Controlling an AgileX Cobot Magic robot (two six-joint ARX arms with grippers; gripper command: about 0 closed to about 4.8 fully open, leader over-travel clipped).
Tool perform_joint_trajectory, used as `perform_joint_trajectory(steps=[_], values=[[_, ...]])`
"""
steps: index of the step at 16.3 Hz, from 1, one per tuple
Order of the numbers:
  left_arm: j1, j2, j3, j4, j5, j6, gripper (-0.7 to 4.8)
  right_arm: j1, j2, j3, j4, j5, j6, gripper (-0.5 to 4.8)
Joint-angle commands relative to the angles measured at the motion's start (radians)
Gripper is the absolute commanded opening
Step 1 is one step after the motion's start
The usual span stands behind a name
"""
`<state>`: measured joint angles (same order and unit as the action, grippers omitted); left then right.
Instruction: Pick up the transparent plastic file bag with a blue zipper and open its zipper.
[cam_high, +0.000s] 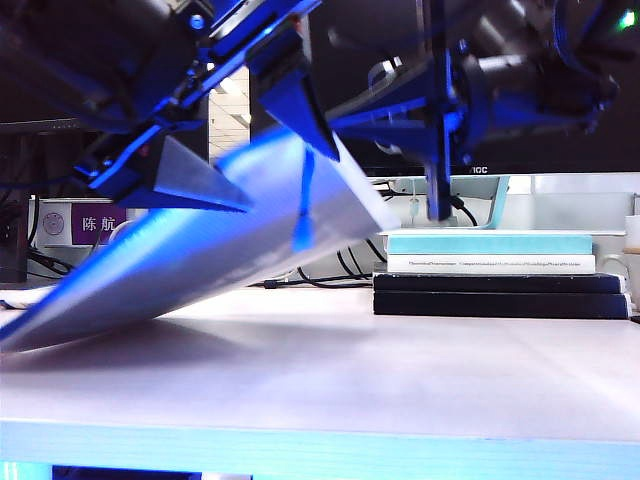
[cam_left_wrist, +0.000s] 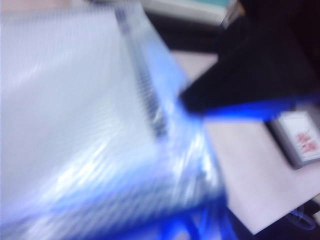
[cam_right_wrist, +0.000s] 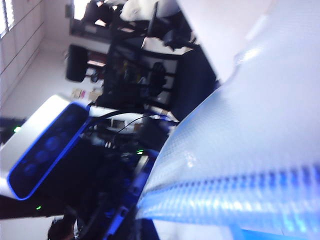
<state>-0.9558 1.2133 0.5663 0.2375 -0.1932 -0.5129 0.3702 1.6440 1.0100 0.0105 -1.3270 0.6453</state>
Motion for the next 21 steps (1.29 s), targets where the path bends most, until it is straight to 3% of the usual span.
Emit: perform_joint_trajectory(steps=[1, 2, 3, 10, 14, 16, 19, 21], values=[[0.000, 0.020, 0.001, 0.073, 0.034, 0.008, 2.79, 0.014, -0.013, 0.005, 0.023, -0.014, 0.002, -0.01], [0.000, 0.021, 0.001, 0.063, 0.043, 0.010, 0.15, 0.014, -0.013, 0.005, 0.023, -0.014, 0.002, -0.01], [0.000, 0.021, 0.001, 0.063, 0.058, 0.037, -0.06, 0.014, -0.013, 0.005, 0.023, -0.016, 0.002, -0.01], [0.000, 0.020, 0.001, -0.006, 0.072, 0.094, -0.06, 0.013, -0.013, 0.003, 0.016, -0.014, -0.024, -0.01], [0.000, -0.031, 0.001, -0.006, 0.104, 0.095, -0.06, 0.013, -0.013, 0.003, -0.064, -0.017, -0.129, 0.01], [0.000, -0.100, 0.003, -0.048, 0.103, 0.106, -0.06, 0.009, -0.013, 0.003, -0.085, -0.124, -0.251, 2.05], [0.002, -0.191, 0.012, -0.207, 0.070, 0.150, -0.06, -0.014, -0.020, 0.003, -0.081, -0.246, -0.292, 2.09], [0.033, -0.264, 0.014, -0.300, 0.102, 0.164, -0.06, -0.039, -0.043, 0.002, -0.095, -0.235, -0.492, 2.09]])
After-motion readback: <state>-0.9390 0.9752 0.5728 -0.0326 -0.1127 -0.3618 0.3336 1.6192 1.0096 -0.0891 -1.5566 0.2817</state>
